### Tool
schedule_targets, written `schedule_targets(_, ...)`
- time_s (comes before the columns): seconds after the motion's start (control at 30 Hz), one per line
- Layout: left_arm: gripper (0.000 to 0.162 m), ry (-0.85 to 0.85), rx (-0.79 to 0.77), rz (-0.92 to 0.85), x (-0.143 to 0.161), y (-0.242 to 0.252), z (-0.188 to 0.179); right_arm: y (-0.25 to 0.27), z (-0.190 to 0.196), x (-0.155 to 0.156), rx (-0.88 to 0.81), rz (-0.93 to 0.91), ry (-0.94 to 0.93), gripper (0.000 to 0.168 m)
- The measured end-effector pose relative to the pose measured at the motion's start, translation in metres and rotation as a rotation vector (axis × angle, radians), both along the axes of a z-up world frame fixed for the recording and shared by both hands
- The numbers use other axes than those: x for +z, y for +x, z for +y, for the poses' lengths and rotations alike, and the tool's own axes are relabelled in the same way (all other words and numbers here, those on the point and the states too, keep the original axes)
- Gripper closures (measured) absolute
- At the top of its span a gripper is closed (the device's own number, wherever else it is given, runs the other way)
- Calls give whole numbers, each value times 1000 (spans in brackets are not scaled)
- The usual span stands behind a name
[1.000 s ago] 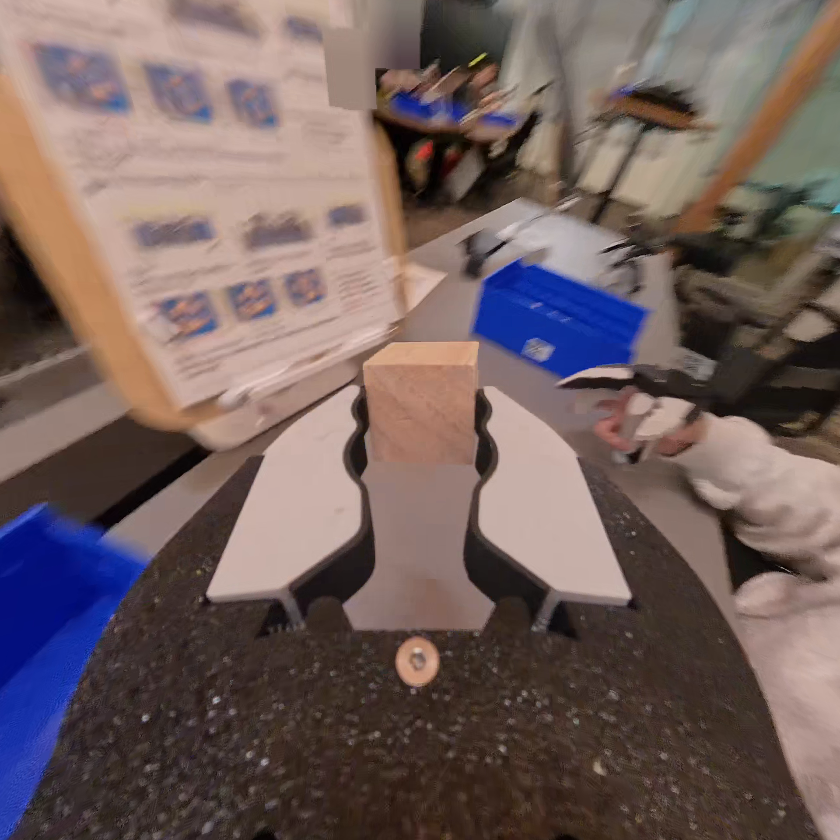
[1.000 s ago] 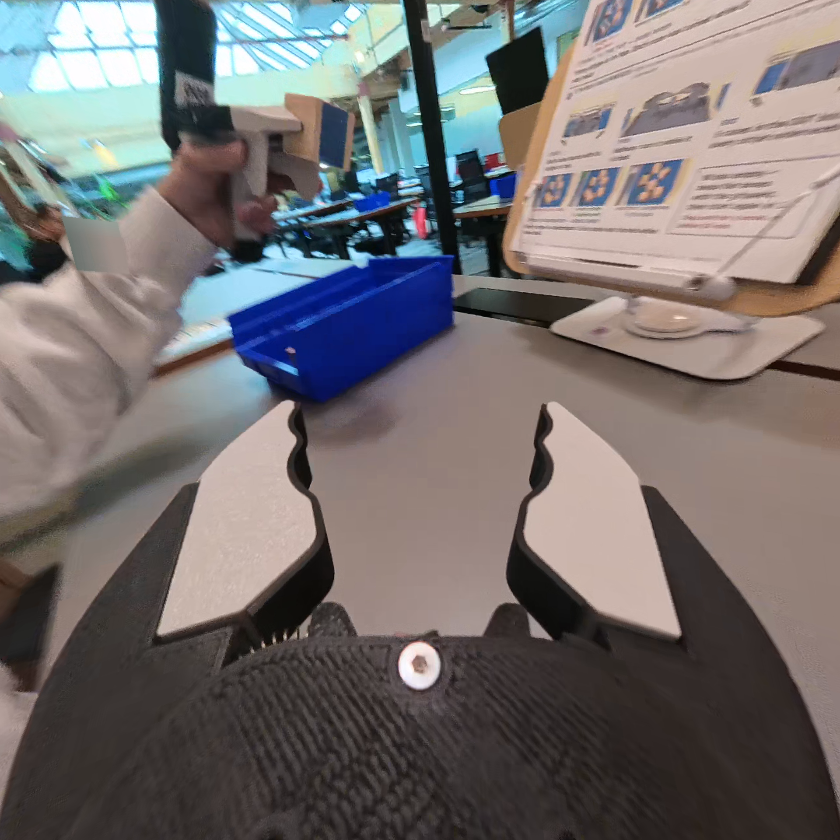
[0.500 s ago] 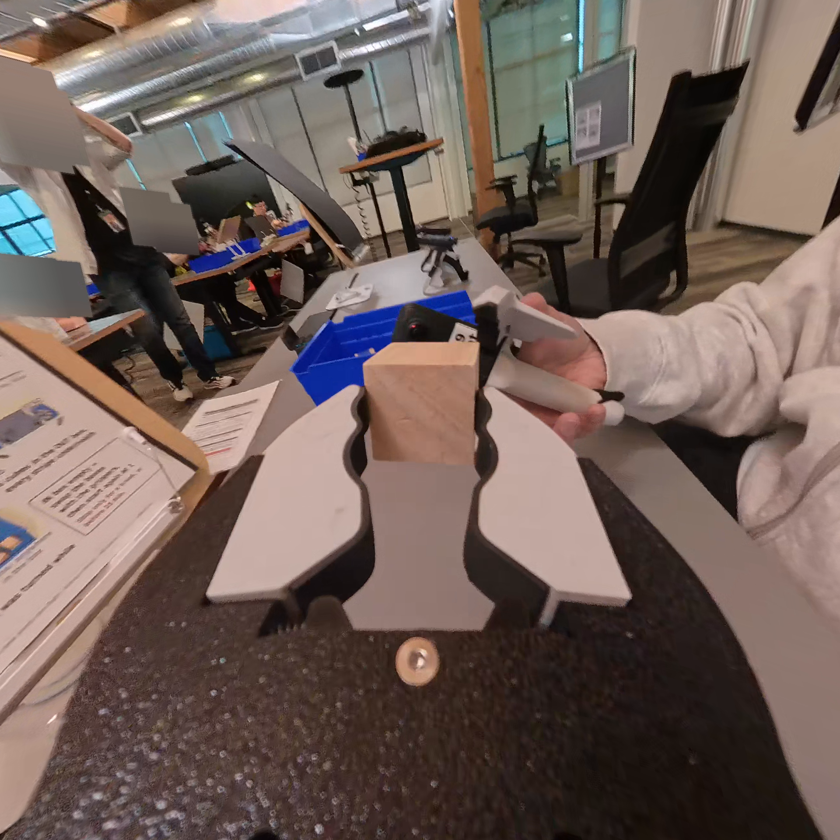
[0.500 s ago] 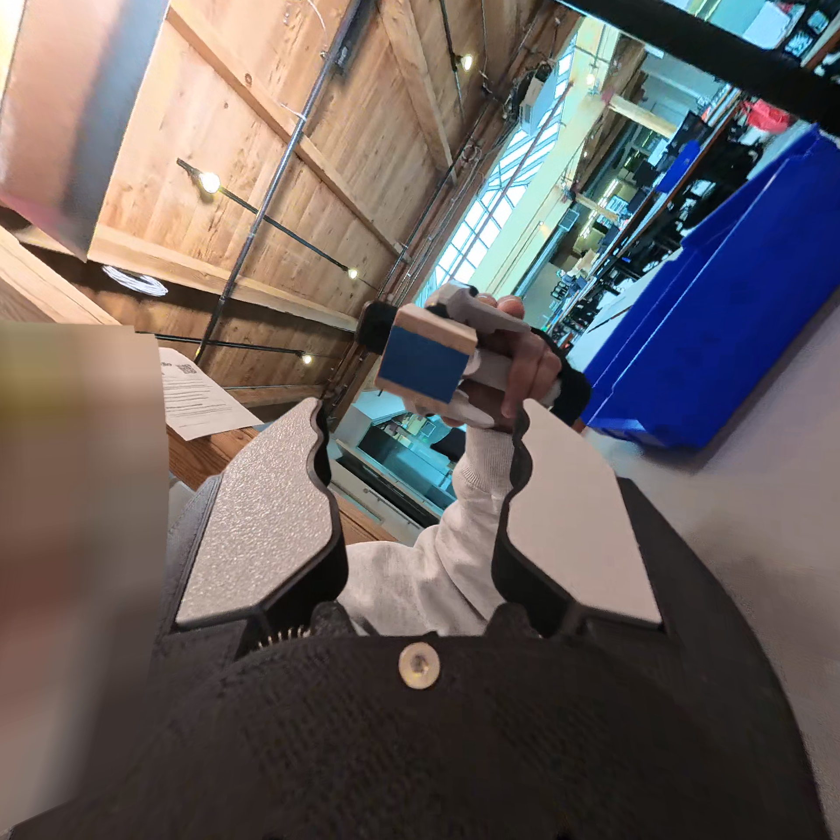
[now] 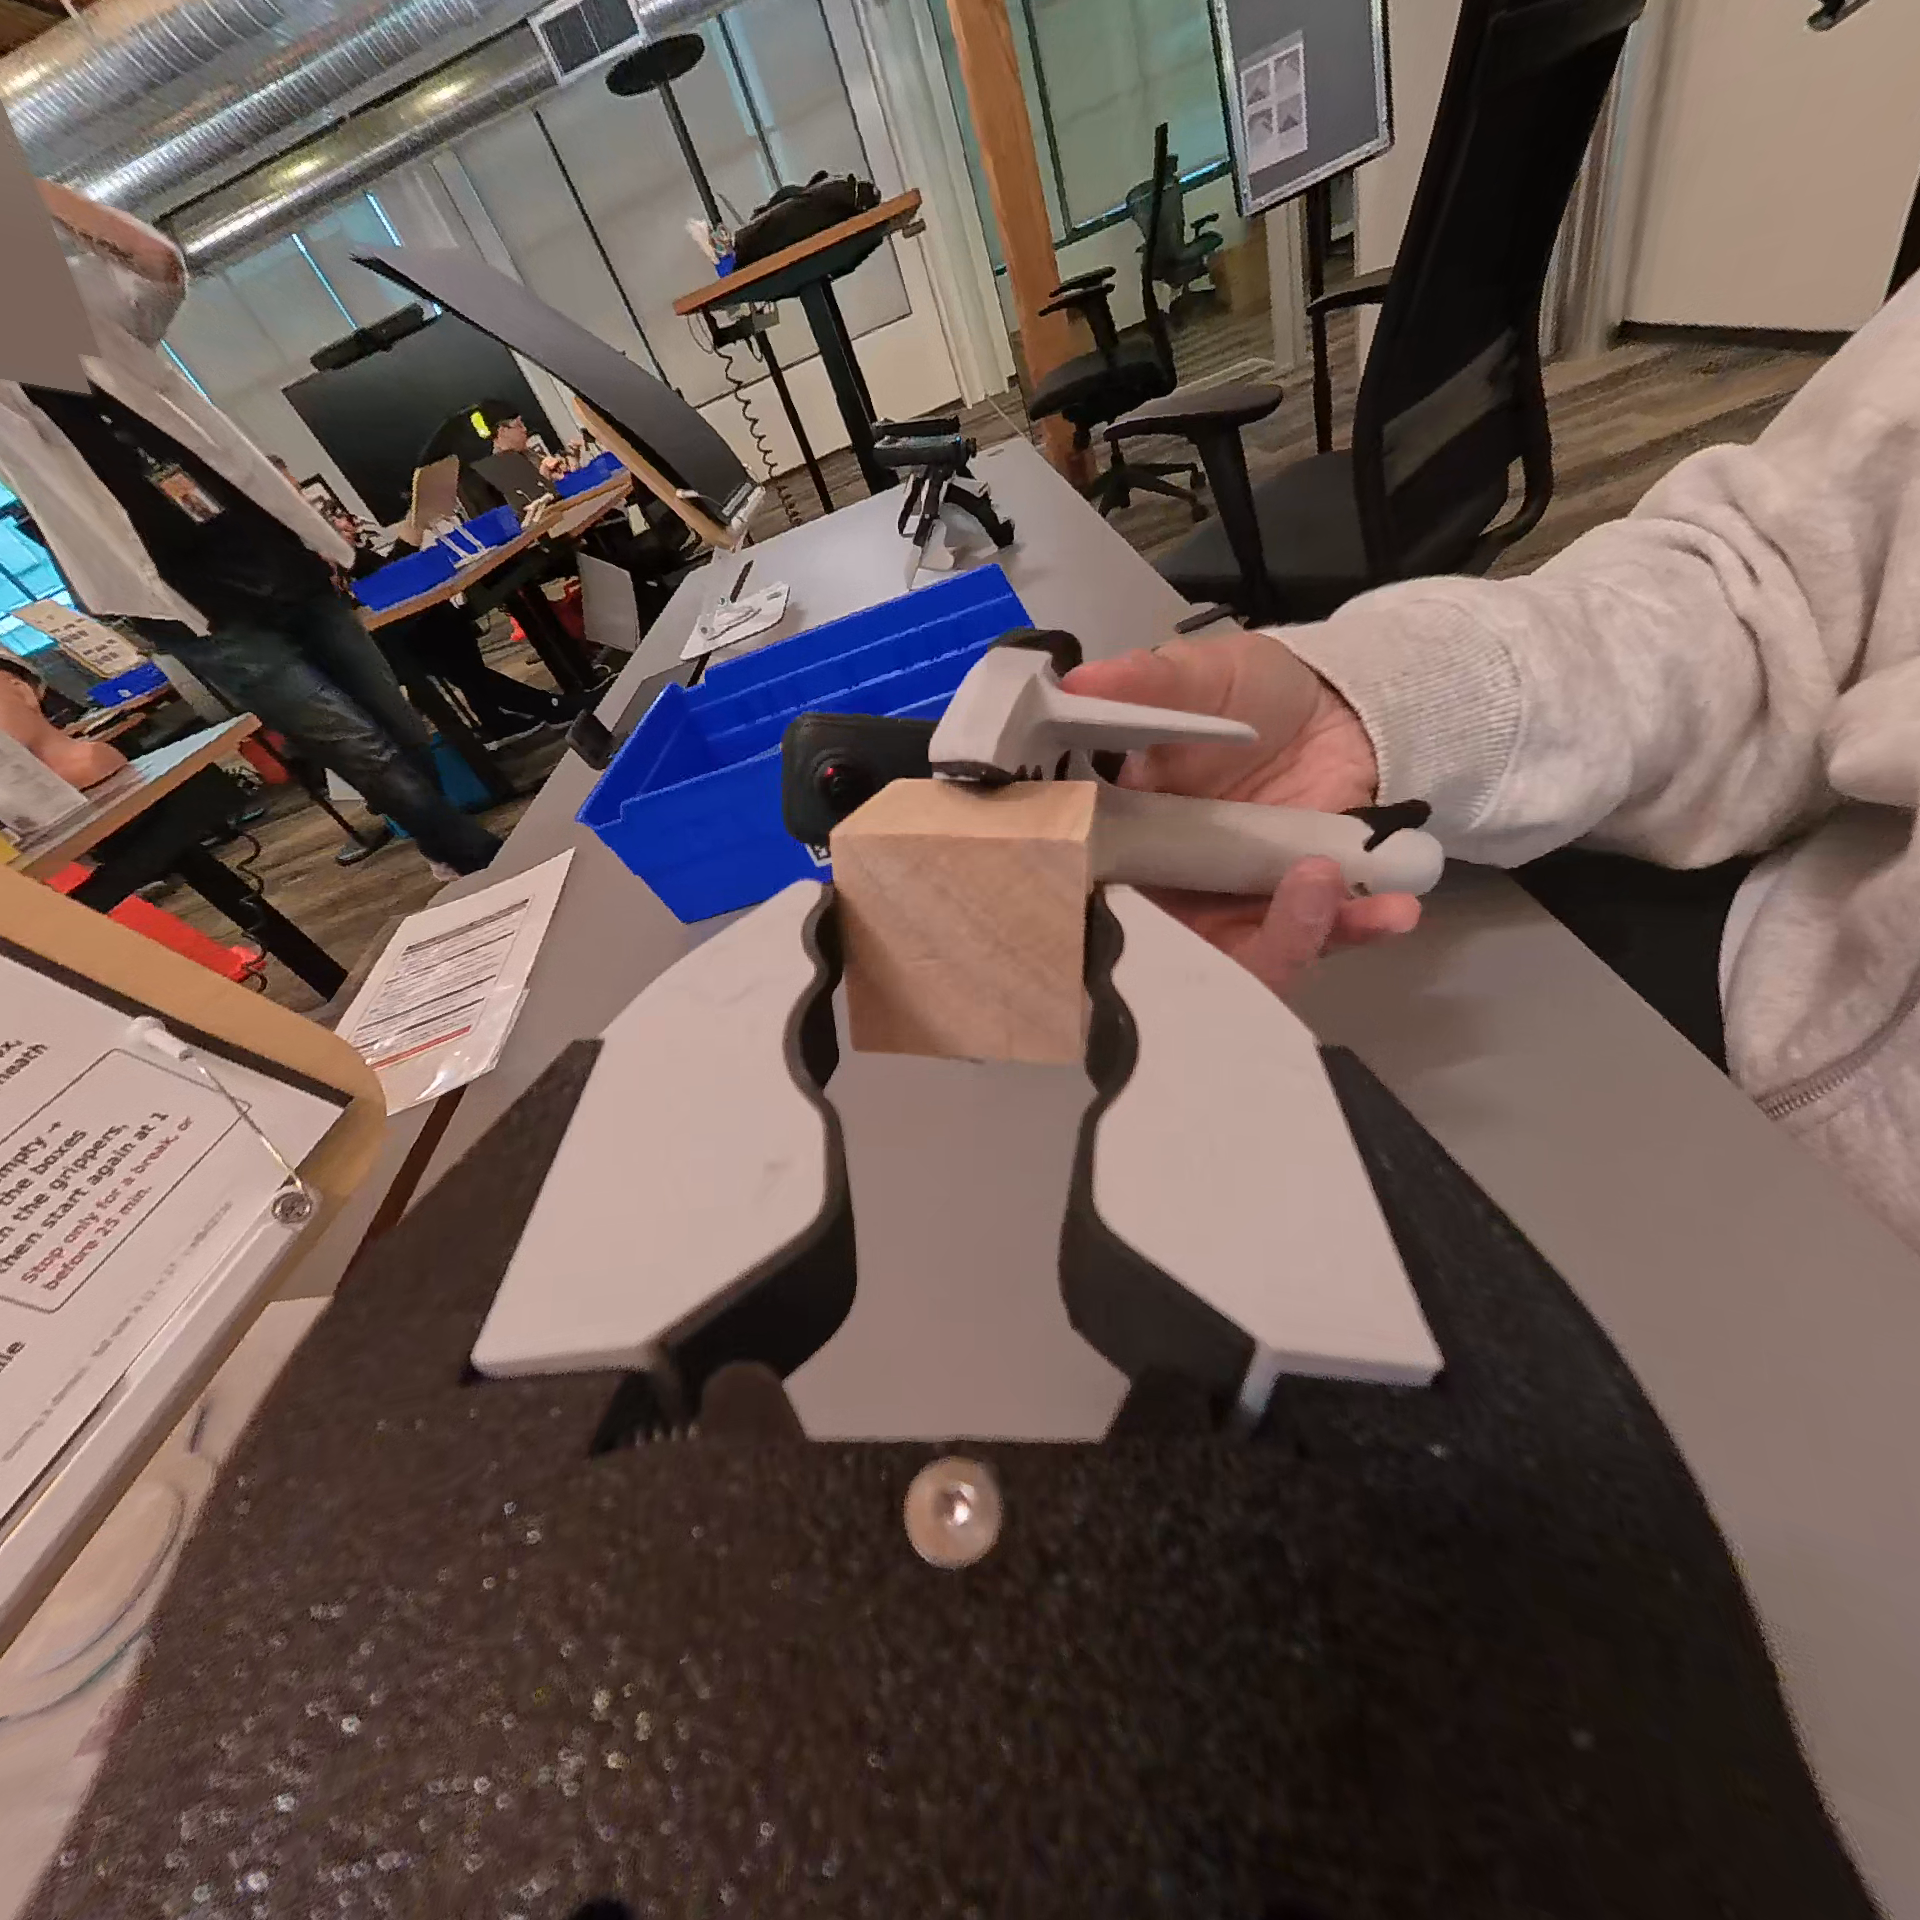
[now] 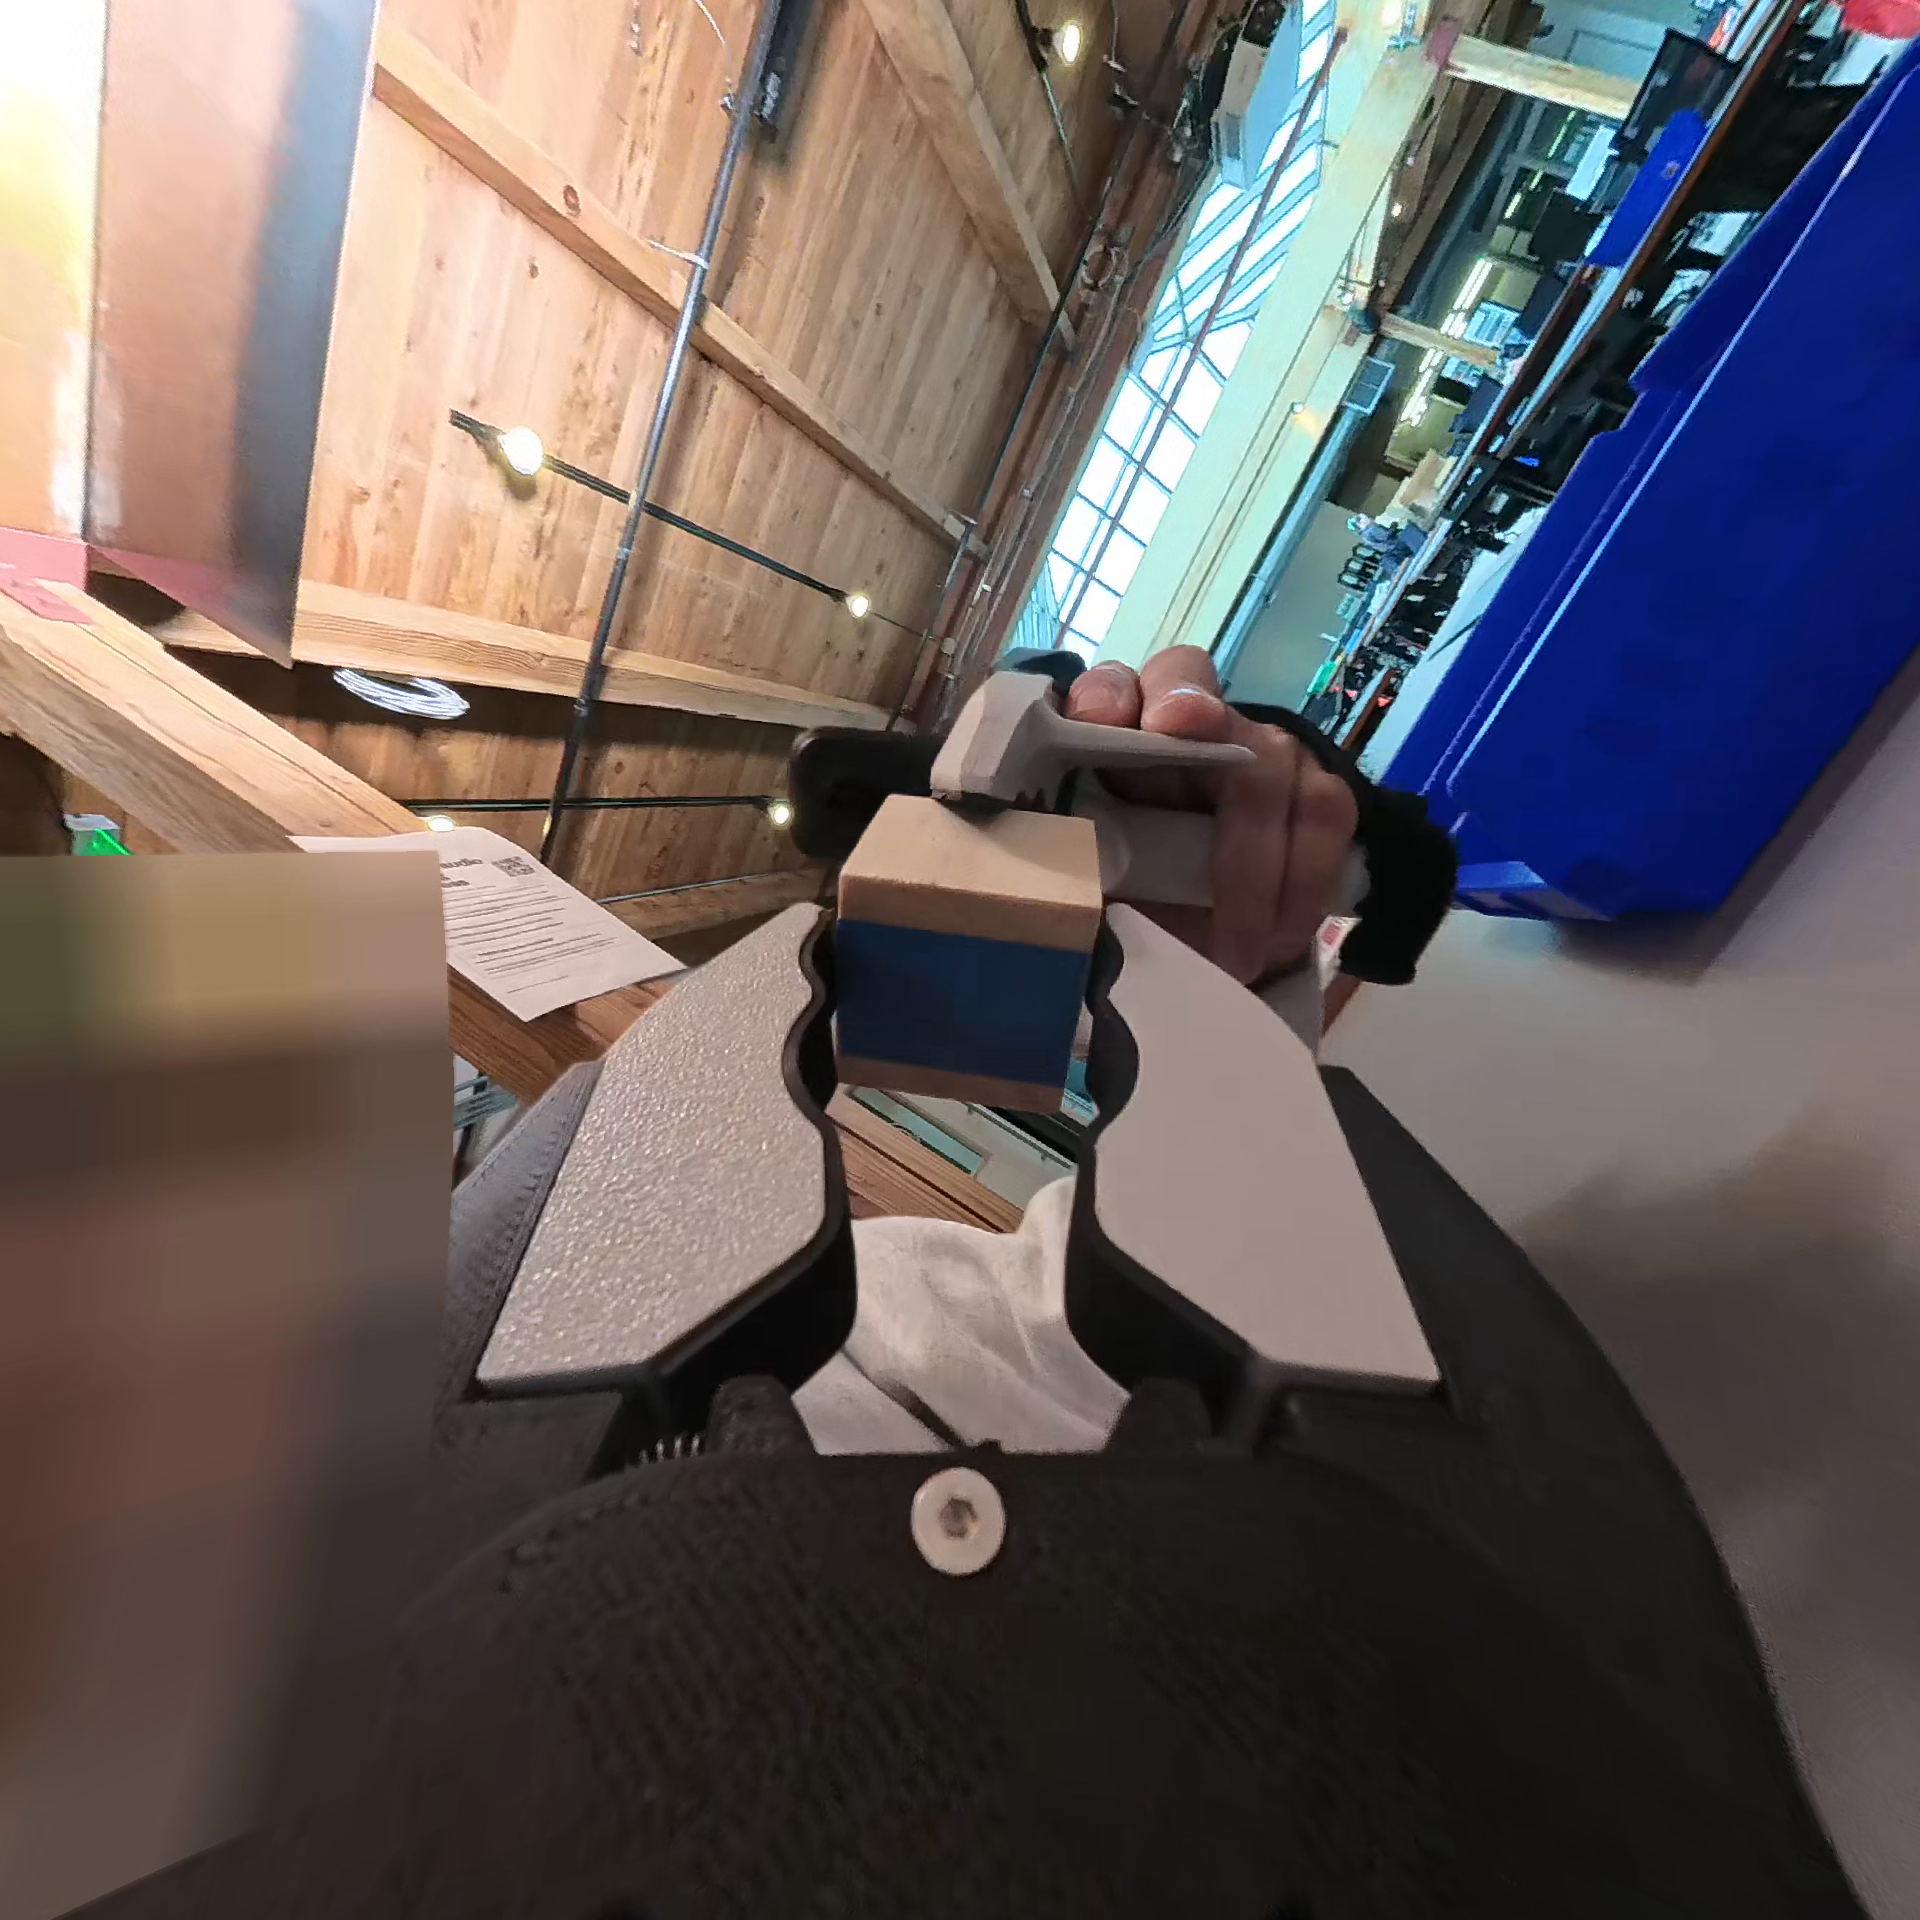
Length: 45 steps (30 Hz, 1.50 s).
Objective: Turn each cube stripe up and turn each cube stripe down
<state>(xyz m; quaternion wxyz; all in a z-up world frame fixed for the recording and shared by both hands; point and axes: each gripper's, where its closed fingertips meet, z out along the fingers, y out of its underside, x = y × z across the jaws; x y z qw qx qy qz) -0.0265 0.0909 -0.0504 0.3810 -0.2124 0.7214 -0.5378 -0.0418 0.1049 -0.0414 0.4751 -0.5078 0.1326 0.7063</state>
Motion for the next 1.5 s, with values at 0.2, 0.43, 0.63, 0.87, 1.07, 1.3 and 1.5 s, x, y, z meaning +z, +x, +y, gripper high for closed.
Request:
schedule_targets(0.2, 102, -42, 79, 24, -3, 5, -1, 12, -2, -5, -57, -109, -27, 123)
schedule_targets(0.43, 94, -74, 278, 59, -18, 16, 22, 118, -38, 11, -427, -692, -141, 123)
schedule_targets(0.63, 98, -102, 387, 121, -38, 20, 32, 268, -112, 20, -771, -1221, -475, 122)
schedule_targets(0.87, 99, -111, 385, 133, -42, 18, 33, 375, -179, -31, -754, -1453, -920, 123)
schedule_targets(1.07, 100, -151, 390, 151, -48, 17, 37, 400, -211, -101, -546, -1490, -1247, 122)
schedule_targets(1.3, 100, -168, 383, 170, -53, 16, 36, 405, -232, -155, -339, -1419, -1408, 122)
schedule_targets(1.5, 100, -195, 371, 192, -55, 16, 34, 406, -246, -171, -229, -1465, -1474, 122)
